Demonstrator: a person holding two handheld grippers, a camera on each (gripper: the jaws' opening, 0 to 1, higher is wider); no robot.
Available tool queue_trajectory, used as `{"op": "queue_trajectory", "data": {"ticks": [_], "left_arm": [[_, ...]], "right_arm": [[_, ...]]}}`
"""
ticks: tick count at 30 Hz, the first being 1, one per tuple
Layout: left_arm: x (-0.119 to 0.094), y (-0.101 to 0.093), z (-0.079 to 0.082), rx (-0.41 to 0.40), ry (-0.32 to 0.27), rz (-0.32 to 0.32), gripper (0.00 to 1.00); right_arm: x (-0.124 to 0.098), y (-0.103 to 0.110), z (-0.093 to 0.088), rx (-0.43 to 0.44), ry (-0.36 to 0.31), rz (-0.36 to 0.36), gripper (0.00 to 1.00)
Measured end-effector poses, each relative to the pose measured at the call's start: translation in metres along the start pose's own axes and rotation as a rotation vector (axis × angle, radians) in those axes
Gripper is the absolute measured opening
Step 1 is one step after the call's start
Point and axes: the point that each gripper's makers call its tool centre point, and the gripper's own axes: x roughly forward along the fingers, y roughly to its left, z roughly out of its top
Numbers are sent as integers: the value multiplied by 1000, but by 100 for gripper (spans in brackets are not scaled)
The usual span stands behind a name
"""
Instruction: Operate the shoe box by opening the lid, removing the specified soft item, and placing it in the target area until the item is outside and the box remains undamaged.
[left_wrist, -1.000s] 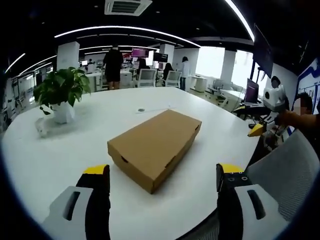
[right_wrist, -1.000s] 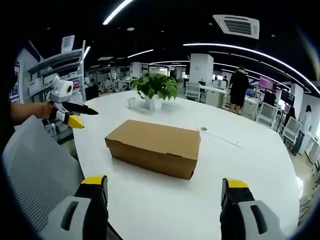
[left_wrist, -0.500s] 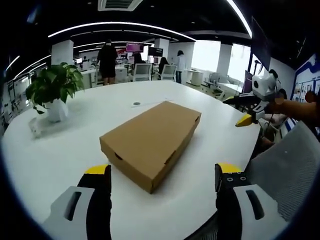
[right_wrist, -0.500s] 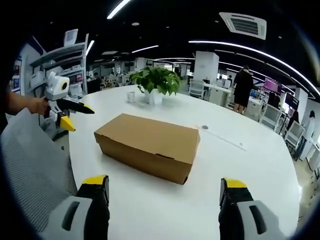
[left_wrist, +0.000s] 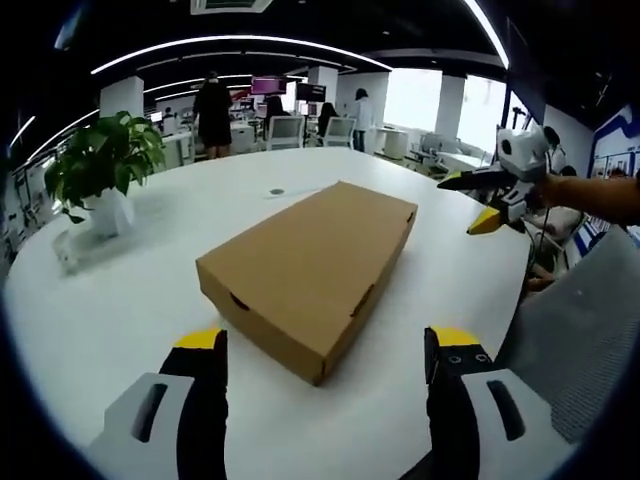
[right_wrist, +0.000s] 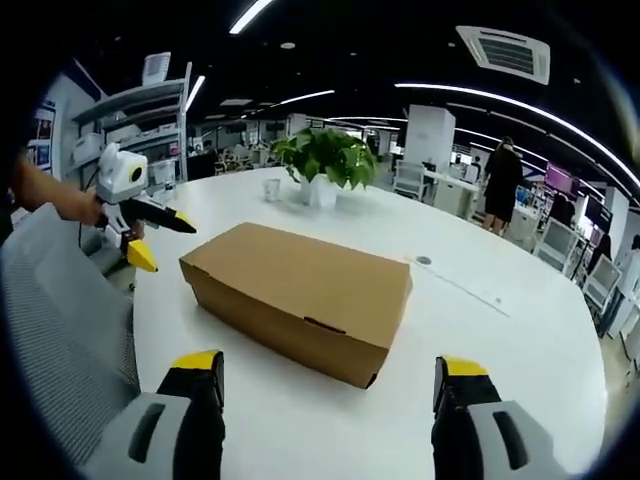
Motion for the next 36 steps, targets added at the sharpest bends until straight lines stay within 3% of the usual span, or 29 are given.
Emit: {"op": "queue_trajectory", "data": {"ticks": [14,18,23,36], "left_arm": [[20,18,-10,-29,5,34,76],[23,18,-10,-55,5,34,76],[28,21,-10,-55,16,42,75],[40,16,-8,-126,30,34,72]], "right_arm": [[33,-8,-10,-1,24,36,75],[40,-13,-9,-17,14,45,68],[49,-17,-4,-18,7,56,67],[75,-17,-11,-18,77,109,68]]}}
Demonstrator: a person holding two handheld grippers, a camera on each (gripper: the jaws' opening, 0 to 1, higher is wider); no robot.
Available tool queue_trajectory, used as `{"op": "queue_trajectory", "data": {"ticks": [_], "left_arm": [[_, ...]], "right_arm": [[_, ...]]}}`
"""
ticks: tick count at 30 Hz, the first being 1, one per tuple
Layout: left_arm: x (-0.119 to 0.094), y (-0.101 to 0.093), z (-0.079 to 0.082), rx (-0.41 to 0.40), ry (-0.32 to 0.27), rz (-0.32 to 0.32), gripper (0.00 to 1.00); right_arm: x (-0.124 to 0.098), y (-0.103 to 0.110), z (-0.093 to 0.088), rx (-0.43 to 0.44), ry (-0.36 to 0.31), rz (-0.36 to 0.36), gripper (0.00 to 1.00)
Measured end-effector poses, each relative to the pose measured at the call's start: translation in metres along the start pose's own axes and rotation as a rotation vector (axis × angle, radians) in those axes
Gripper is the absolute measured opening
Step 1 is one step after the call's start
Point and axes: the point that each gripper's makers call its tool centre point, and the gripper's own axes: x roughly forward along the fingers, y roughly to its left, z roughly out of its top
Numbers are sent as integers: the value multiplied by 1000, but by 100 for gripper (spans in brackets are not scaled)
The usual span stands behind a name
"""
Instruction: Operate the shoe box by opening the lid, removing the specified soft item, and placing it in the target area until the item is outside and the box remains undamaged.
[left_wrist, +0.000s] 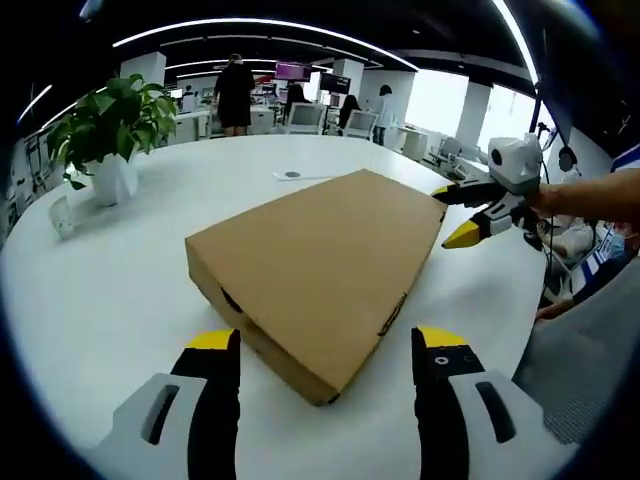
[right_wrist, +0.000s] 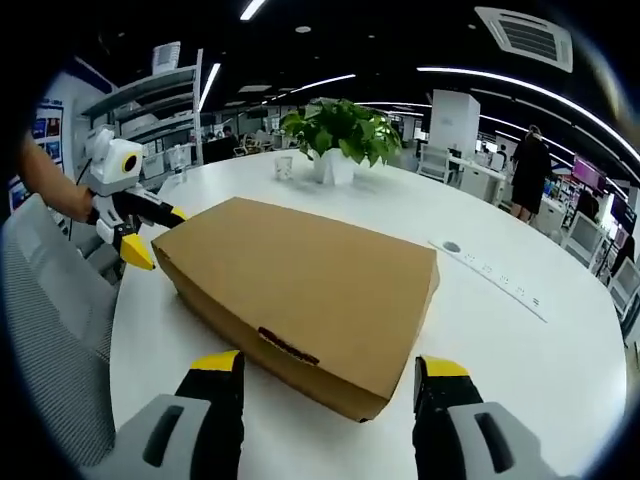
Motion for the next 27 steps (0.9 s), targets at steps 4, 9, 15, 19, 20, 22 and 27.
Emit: {"op": "queue_trajectory", "data": {"ticks": [4,9,15,19,20,22,27], "left_arm": [[5,1,-1,-21,5,13,73],[8,4,0,-32,3,39,71],[12,7,-3,0,9,69,71],[14,8,-5,25,14,77,70],[14,7,-5,26,13,77,70],[13,7,-4,25,14,76,70],[13,6,-4,33,16,64,68]], "right_arm": [[4,-4,0,3,4,4,65],[7,-1,0,0,12,23,65],[8,0,0,0,14,23,66],[7,1,0,5,14,17,66],[7,2,0,8,11,15,66],[8,2,0,11,9,10,67],[8,3,0,11,13,4,66]]}}
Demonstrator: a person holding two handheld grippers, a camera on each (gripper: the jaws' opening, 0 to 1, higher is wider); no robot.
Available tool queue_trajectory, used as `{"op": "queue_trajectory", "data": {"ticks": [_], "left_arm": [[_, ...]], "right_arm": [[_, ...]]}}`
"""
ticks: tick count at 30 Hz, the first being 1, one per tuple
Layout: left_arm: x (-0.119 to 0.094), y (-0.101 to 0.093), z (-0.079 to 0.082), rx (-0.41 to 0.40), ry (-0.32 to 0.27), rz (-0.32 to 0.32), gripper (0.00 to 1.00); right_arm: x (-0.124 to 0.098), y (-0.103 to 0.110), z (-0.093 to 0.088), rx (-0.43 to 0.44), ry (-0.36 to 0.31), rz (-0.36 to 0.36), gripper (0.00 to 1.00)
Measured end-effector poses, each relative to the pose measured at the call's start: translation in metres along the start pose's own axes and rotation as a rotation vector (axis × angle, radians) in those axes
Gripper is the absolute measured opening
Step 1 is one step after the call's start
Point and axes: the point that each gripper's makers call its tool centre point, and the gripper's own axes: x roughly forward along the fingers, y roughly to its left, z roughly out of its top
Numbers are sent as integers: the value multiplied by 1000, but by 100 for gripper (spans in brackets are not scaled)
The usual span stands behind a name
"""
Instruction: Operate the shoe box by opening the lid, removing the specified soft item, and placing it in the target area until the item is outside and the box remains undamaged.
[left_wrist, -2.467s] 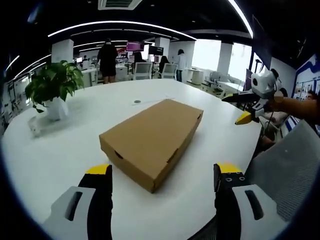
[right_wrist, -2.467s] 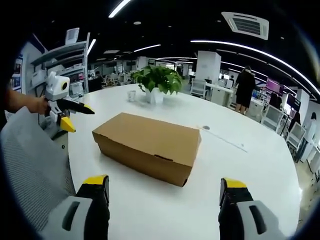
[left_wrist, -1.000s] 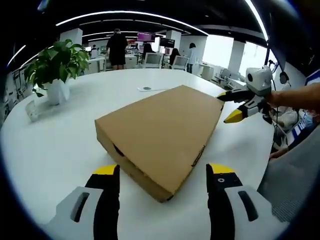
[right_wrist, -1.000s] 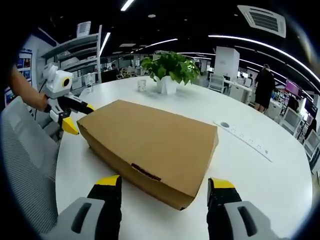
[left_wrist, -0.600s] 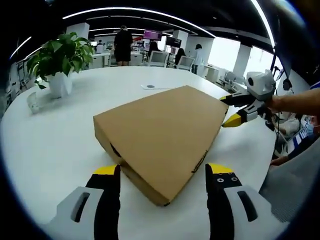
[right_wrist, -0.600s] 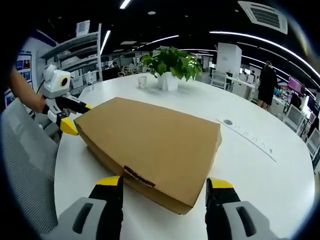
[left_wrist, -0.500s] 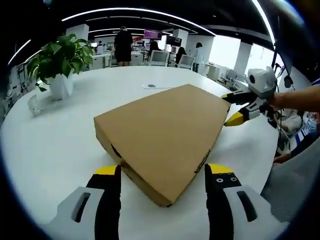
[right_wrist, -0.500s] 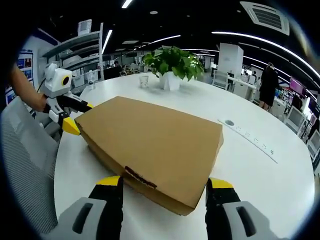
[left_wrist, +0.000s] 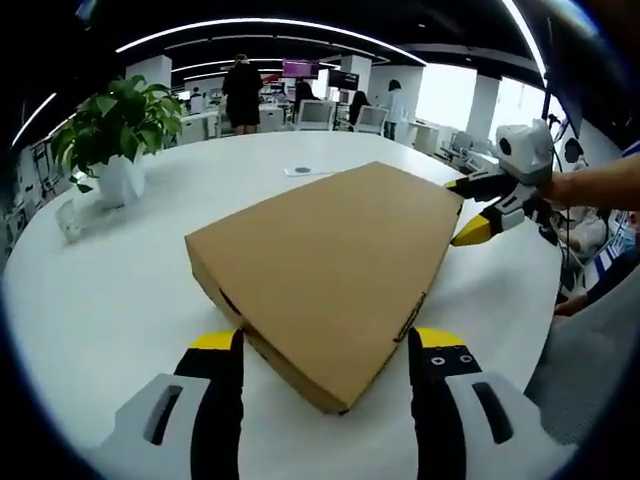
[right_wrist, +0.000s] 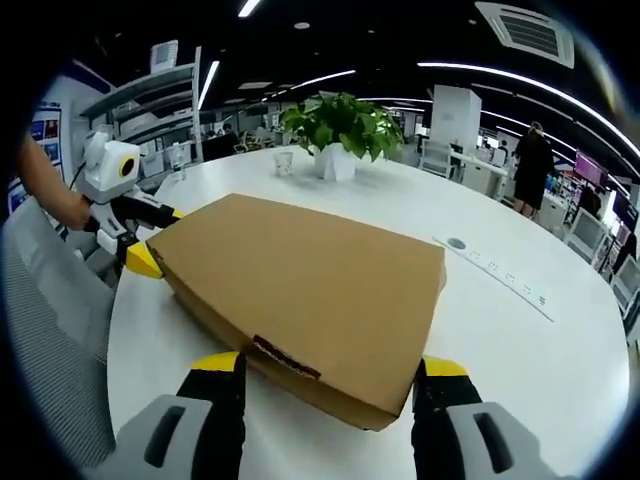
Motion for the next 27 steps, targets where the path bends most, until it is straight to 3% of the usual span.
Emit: {"op": "queue_trajectory", "data": {"ticks": [16,27], "left_arm": [[-2,6,-1,39,12,-35,67],[-9,12,-5,106,52,-64,67]], "right_arm": [[-4,13,-3,16,8,-37,67],[-9,31,-4,76,3,-66,65]]}}
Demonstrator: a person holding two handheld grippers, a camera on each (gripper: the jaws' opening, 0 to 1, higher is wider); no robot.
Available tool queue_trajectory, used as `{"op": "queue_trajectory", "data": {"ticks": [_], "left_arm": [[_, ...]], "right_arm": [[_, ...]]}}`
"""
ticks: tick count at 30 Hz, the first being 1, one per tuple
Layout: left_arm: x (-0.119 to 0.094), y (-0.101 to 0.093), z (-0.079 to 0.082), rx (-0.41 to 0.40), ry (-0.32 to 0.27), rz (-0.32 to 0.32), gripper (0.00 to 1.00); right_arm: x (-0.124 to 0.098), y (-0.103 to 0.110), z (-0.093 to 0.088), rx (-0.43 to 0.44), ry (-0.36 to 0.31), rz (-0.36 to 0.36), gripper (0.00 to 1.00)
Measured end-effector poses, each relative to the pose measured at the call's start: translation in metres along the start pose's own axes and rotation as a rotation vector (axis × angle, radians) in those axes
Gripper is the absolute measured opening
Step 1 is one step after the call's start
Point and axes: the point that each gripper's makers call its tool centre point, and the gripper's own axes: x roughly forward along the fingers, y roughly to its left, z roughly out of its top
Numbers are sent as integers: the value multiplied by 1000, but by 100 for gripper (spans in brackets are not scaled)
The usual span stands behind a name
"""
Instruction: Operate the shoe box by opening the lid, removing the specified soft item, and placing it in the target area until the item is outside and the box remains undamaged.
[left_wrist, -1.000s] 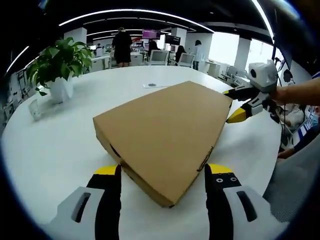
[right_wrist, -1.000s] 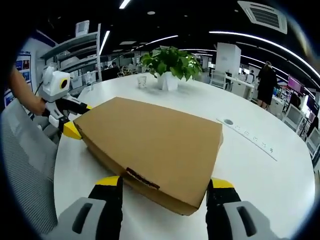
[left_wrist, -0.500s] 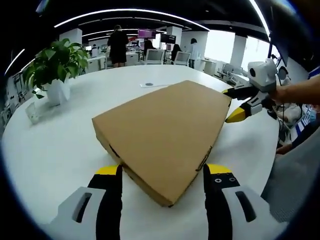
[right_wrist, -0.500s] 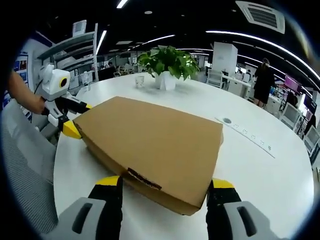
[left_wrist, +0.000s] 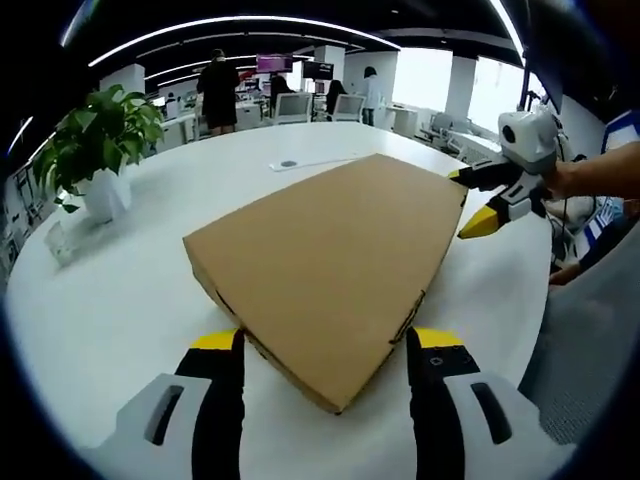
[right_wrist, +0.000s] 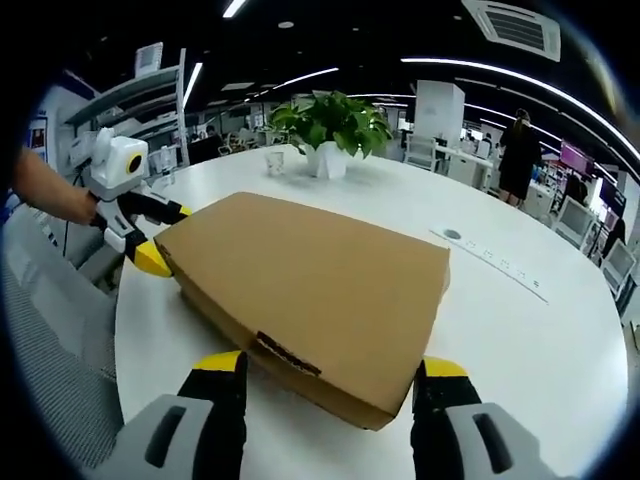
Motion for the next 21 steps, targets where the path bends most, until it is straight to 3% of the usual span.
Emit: {"op": "queue_trajectory", "data": {"ticks": [21], "left_arm": [[-14,12,-8,83,63,-74,68]], "right_arm": [[-7,29,-7,-21,33,-43,55]]}}
